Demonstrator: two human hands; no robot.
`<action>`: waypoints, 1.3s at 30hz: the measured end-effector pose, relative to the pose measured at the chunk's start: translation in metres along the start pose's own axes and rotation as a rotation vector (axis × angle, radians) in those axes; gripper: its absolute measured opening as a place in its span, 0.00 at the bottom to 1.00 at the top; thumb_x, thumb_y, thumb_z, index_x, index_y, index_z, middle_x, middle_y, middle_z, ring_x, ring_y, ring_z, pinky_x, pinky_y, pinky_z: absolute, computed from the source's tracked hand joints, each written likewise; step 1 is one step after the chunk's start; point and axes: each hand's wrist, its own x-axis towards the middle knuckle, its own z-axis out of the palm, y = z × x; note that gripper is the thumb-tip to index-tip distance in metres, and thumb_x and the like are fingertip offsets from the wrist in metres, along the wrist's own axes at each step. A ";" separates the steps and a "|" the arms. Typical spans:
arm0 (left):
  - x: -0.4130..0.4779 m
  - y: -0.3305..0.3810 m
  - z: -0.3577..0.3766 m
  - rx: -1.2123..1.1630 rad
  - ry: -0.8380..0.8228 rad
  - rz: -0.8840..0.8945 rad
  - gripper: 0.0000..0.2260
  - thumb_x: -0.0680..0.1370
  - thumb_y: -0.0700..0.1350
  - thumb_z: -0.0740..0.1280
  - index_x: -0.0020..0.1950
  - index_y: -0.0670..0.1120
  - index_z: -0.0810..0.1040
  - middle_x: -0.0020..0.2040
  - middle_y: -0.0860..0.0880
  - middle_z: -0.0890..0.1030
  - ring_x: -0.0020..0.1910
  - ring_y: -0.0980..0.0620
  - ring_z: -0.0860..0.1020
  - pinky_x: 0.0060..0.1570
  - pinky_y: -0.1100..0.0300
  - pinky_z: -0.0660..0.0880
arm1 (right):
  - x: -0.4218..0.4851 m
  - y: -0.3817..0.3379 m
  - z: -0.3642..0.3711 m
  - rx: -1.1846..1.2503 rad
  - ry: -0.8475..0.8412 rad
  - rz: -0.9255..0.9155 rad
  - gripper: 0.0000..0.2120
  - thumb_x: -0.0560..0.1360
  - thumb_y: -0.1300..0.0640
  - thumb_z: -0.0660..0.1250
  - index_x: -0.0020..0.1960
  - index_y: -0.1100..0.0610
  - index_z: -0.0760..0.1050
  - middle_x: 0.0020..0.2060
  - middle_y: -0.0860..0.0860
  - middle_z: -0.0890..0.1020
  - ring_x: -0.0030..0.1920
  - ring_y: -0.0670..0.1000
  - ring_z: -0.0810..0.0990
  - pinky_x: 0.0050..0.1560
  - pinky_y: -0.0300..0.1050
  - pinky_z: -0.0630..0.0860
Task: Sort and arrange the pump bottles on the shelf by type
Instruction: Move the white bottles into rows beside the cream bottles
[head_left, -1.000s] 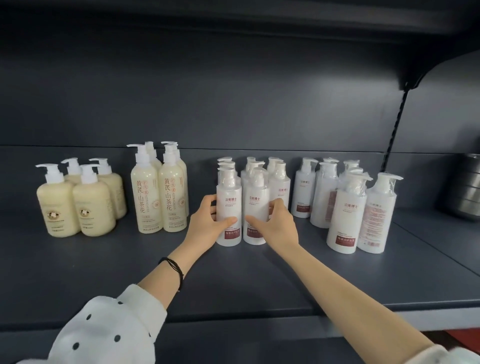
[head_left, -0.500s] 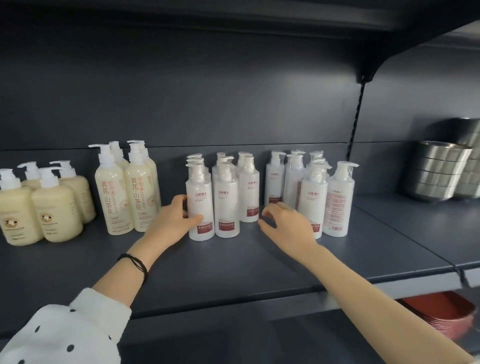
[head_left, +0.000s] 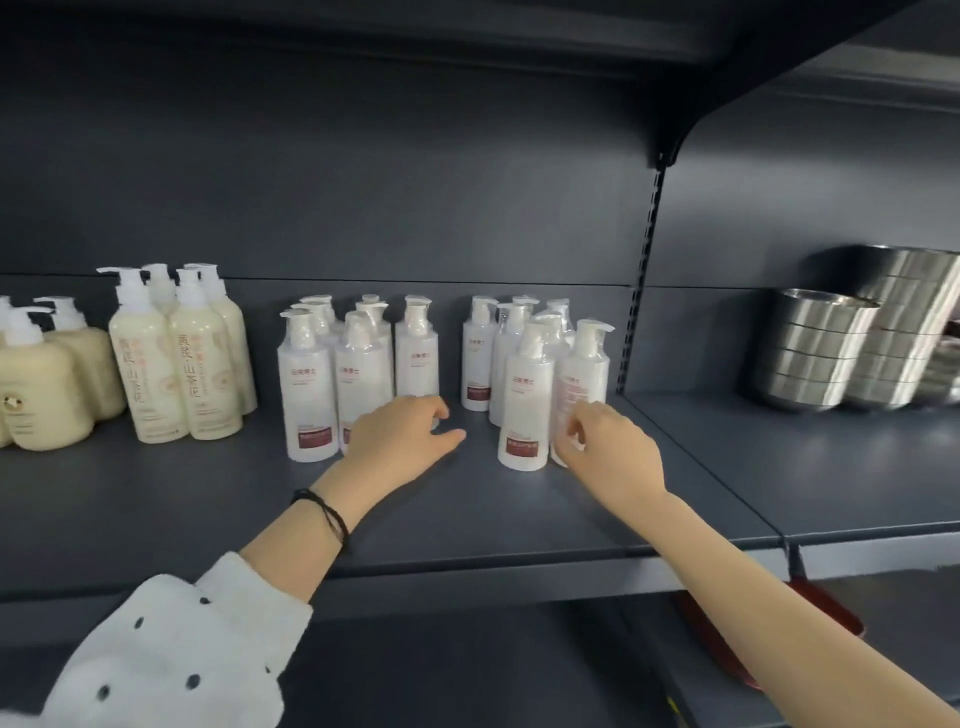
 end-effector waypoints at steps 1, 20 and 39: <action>0.005 0.011 0.007 -0.103 0.006 0.011 0.20 0.77 0.60 0.63 0.65 0.52 0.73 0.64 0.52 0.76 0.59 0.52 0.75 0.51 0.56 0.73 | 0.002 0.009 -0.003 0.023 0.033 0.017 0.08 0.76 0.50 0.62 0.44 0.54 0.69 0.40 0.47 0.75 0.36 0.52 0.75 0.33 0.45 0.72; 0.036 0.065 0.056 -0.655 0.131 -0.097 0.30 0.72 0.48 0.74 0.69 0.48 0.65 0.59 0.51 0.77 0.54 0.54 0.76 0.55 0.55 0.76 | 0.028 0.055 0.010 0.688 -0.189 0.044 0.27 0.70 0.53 0.74 0.64 0.50 0.65 0.53 0.45 0.73 0.45 0.43 0.77 0.39 0.33 0.71; -0.021 -0.007 0.014 -0.613 0.229 -0.269 0.29 0.69 0.49 0.76 0.66 0.48 0.69 0.54 0.51 0.76 0.52 0.53 0.76 0.51 0.55 0.76 | 0.017 -0.016 0.035 0.790 -0.245 0.101 0.26 0.68 0.57 0.75 0.56 0.52 0.60 0.49 0.48 0.74 0.48 0.46 0.75 0.42 0.38 0.73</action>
